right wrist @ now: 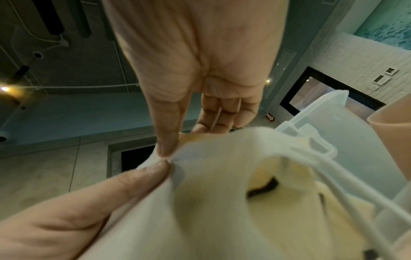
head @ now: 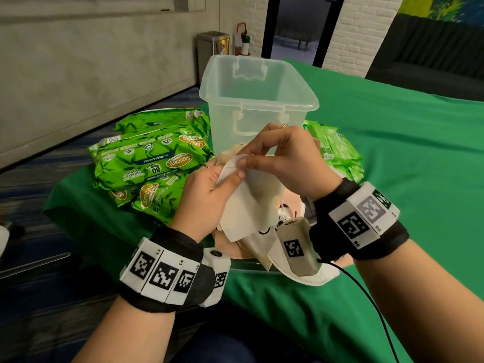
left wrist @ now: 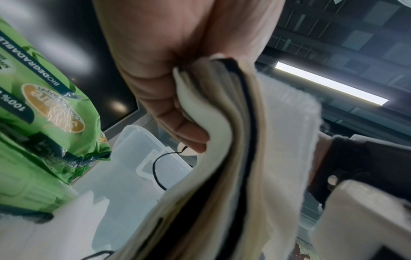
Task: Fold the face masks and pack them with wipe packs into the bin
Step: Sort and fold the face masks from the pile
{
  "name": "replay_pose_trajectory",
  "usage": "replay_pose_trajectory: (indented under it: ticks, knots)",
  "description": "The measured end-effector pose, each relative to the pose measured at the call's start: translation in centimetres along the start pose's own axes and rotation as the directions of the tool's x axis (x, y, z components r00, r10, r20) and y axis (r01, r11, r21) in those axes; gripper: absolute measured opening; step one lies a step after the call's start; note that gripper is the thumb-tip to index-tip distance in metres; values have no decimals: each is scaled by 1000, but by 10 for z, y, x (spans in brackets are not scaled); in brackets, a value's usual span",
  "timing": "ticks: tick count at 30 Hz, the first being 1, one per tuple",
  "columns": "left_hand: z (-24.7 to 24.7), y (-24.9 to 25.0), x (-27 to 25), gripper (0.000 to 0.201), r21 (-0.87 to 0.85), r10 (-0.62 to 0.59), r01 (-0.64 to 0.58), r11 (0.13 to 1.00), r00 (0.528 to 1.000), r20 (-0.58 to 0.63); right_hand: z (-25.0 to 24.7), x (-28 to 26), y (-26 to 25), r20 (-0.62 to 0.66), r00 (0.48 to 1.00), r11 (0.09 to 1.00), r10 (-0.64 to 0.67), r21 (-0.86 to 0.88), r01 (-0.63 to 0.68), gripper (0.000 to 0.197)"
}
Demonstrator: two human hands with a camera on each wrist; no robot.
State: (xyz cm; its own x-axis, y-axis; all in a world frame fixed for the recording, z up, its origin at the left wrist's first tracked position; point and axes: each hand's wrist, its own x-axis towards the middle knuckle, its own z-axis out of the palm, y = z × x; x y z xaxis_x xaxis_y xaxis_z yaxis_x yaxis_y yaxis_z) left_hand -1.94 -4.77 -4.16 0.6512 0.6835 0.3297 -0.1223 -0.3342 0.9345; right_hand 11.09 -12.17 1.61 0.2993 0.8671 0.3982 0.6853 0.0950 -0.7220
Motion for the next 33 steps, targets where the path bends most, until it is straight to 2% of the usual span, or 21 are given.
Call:
replay_pose_trajectory:
  ticks: [3,5,7,9,11,14,16,19,21,24,27,30,33]
  knots:
    - [0,0,-1,14,-13,0,0,1000,1000,-17,1,-2,1,-41,999,995,15,97,-10,10]
    - [-1,0,-1,10,-8,-7,7,1000,1000,-18,0,-1,3,-85,996,989,5,145,7,13]
    - [-2,-2,0,13,18,-23,23,1000,1000,-15,-2,2,4,-188,982,984,-18,173,51,17]
    - [-3,-4,2,12,52,-41,42,998,999,-25,-9,5,2,-307,952,955,-7,280,98,20]
    - [-5,-6,4,18,45,-56,57,997,998,-29,-17,6,-1,-336,942,925,9,361,120,19]
    - [-6,-8,4,29,45,-28,28,999,1000,-9,-25,5,-4,-216,974,934,-63,332,134,16]
    - [-5,-8,4,27,37,-35,37,999,999,-37,-27,3,-8,-21,994,962,-103,253,105,12]
    - [-5,-6,2,28,31,-10,12,999,996,-90,-25,0,-8,244,967,988,-77,151,40,31]
    - [-7,-6,1,36,35,-1,5,999,996,-93,-20,-2,-8,322,945,998,-50,60,32,35]
    - [-7,-2,-1,43,2,-26,26,1000,996,-82,-12,-1,-7,374,928,987,-5,-146,64,30]
    - [-9,-1,-3,42,48,-30,35,998,994,-101,-15,0,1,390,914,958,115,-285,1,29]
    - [-12,-2,-2,52,60,-60,70,996,988,-143,-24,0,15,334,913,898,233,-434,-70,32]
    - [-11,-3,-1,52,52,-74,83,995,985,-153,-36,-1,17,274,934,918,228,-379,-112,35]
